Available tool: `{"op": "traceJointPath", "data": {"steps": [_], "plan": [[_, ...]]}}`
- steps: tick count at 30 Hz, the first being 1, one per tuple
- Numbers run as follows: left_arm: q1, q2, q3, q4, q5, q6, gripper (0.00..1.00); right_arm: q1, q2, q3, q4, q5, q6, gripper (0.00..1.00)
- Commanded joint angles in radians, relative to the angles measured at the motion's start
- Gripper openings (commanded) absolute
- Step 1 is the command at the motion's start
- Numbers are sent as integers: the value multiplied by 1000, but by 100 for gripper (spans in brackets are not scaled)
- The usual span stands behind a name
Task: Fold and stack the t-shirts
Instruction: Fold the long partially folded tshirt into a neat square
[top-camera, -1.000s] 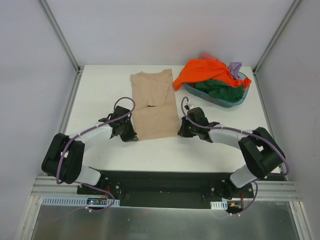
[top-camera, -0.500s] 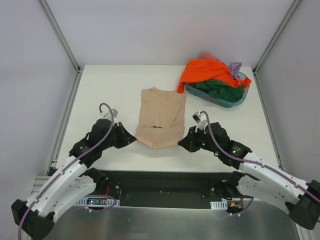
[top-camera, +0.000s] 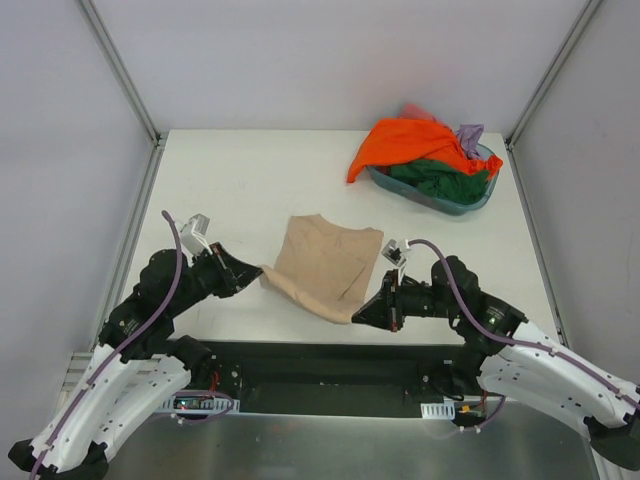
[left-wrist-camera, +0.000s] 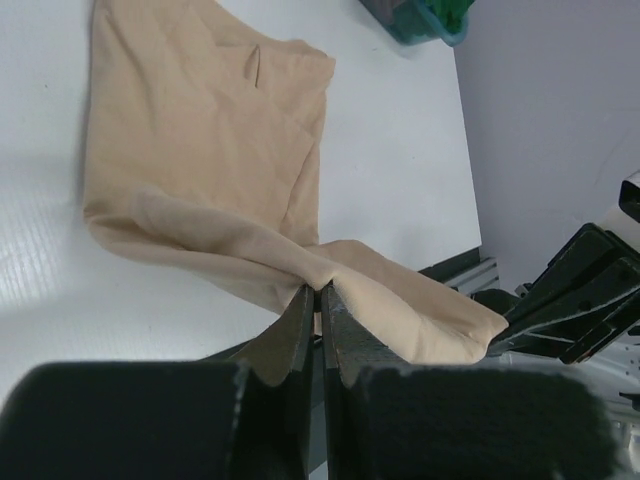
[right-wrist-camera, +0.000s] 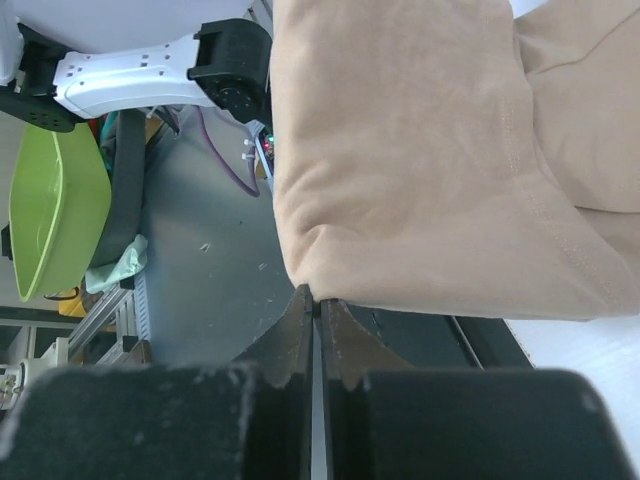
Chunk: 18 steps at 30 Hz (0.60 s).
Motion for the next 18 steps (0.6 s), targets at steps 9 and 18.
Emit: {"op": "traceJointPath", "data": {"steps": [9,18], "plan": [[-2,166,116,22,-201,19,0,-27,-30,79,-54,168,-9,1],[-1,384,185,102,-346,5,0,-213,102,102,-11,206,-17,1]]}}
